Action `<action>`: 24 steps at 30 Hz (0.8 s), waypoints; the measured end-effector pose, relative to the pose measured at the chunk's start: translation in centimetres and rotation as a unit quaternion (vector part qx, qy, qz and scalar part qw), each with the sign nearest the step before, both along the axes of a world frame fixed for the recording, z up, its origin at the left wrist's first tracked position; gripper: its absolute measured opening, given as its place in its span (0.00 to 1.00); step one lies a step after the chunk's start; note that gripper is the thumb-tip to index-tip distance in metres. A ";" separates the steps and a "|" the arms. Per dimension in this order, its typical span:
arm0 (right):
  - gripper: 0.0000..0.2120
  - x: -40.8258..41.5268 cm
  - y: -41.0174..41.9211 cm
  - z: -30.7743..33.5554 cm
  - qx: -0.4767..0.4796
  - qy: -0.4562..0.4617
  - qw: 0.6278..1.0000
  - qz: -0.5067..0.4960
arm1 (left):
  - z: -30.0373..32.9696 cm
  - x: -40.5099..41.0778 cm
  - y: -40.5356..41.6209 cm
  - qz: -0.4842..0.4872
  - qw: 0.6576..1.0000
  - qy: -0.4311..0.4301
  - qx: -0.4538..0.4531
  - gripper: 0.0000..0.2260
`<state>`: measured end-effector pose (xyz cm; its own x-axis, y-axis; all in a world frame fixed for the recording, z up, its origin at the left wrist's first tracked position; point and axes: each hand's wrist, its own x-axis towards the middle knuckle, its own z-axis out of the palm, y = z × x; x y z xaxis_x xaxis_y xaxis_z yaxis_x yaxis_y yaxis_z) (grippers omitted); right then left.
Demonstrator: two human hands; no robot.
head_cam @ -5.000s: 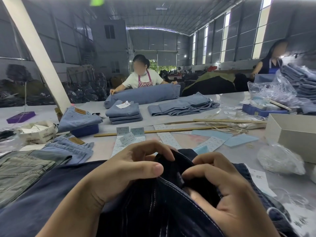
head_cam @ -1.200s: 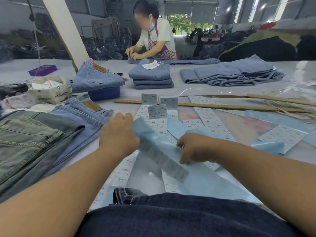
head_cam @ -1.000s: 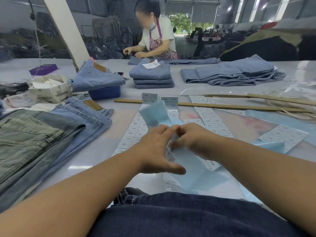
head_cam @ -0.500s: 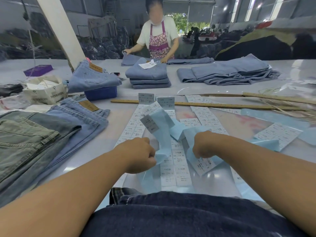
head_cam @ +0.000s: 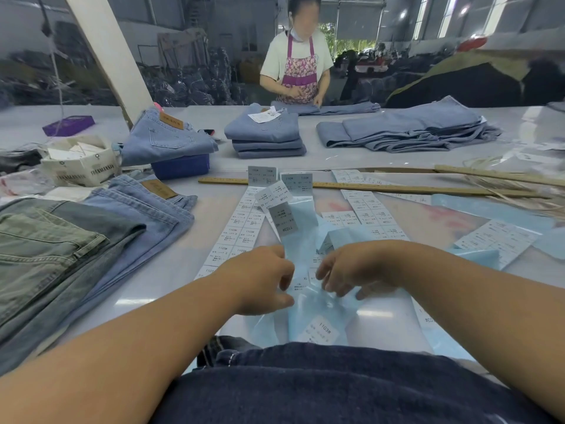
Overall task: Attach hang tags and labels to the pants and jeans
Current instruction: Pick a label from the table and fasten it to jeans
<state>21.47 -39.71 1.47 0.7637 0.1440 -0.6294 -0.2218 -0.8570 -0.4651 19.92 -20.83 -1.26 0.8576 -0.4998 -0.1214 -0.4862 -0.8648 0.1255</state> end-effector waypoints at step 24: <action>0.12 0.5 -0.6 -0.1 -0.085 -0.071 0.994 0.023 | -0.6 -1.2 -0.9 -0.063 0.984 0.111 0.123 0.23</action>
